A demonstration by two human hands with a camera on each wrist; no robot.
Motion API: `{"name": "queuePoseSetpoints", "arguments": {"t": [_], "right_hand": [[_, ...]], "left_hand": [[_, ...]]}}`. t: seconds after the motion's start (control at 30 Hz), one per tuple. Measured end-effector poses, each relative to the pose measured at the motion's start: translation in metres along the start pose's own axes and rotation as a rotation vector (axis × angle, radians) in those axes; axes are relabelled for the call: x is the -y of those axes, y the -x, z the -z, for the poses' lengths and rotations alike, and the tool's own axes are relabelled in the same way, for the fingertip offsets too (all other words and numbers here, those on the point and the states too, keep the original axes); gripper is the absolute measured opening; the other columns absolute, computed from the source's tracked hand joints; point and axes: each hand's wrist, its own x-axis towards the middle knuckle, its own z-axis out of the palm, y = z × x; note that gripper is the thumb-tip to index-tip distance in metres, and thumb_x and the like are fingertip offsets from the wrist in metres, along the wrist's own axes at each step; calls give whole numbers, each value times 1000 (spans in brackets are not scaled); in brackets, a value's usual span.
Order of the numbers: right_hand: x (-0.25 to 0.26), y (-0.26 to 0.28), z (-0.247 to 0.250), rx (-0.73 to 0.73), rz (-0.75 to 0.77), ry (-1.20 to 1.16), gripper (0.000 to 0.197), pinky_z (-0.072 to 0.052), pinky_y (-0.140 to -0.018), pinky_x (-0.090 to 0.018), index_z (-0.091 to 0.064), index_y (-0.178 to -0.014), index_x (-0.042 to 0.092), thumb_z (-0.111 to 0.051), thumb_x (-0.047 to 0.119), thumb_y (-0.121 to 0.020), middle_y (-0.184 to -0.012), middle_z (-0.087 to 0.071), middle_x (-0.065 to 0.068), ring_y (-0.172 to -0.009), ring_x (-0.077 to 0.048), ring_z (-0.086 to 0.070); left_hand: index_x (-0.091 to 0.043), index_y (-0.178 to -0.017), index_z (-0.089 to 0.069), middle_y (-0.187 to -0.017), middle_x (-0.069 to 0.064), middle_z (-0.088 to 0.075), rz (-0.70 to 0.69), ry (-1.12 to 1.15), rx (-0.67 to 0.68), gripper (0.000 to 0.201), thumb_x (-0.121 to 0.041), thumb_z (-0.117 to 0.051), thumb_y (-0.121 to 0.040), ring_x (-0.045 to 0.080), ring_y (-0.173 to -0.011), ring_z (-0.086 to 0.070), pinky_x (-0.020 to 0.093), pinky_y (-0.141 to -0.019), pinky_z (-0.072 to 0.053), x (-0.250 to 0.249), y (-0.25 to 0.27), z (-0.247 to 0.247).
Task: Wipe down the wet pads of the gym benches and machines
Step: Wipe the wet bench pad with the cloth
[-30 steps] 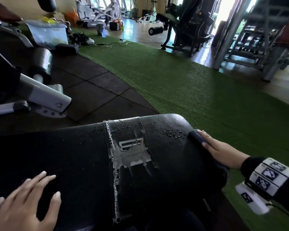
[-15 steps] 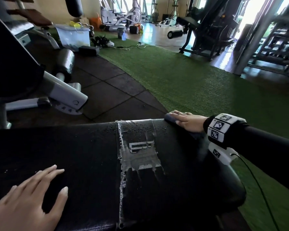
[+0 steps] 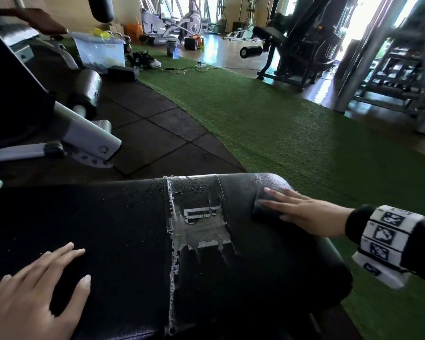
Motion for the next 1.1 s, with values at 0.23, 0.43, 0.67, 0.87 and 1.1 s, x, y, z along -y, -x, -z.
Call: {"name": "queuePoseSetpoints", "arguments": {"t": [0.23, 0.43, 0.67, 0.87, 1.1], "right_hand": [[-26, -71, 25, 13, -265, -71, 54, 8, -111, -24, 4, -148, 25, -26, 23, -103, -157, 8, -4, -144, -17, 7], [34, -106, 30, 83, -108, 0, 53, 3, -117, -45, 2, -148, 40, -24, 35, -102, -157, 12, 8, -143, -24, 12], [39, -25, 6, 93, 107, 67, 52, 6, -117, -33, -1, -144, 45, -28, 34, -101, -148, 21, 23, -140, -11, 19], [-23, -7, 11, 6, -130, -115, 52, 5, -115, -22, -2, -140, 44, -33, 27, -101, -154, 9, 14, -144, -10, 9], [-5, -86, 35, 42, -295, -8, 54, 1, -116, -33, 4, -149, 26, -26, 23, -103, -158, 6, -4, -145, -19, 4]], "left_hand": [[-37, -122, -54, -137, -16, -49, -10, -65, 4, 50, -56, -46, -76, 19, -133, -41, 57, -104, -35, -6, -2, 6], [-44, -123, -51, -137, -22, -47, 21, -74, 22, 50, -58, -45, -76, 16, -133, -41, 58, -105, -34, -10, -1, 11], [-53, -125, -44, -139, -24, -44, 31, -63, 43, 49, -59, -43, -77, 15, -136, -36, 60, -107, -30, -7, 0, 9], [-38, -123, -53, -136, -15, -50, 9, -99, 16, 51, -57, -44, -77, 20, -132, -41, 60, -105, -33, -11, -1, 9], [-44, -121, -51, -134, -18, -51, 31, -135, 35, 48, -58, -43, -76, 17, -130, -44, 58, -103, -36, -17, -2, 16]]}}
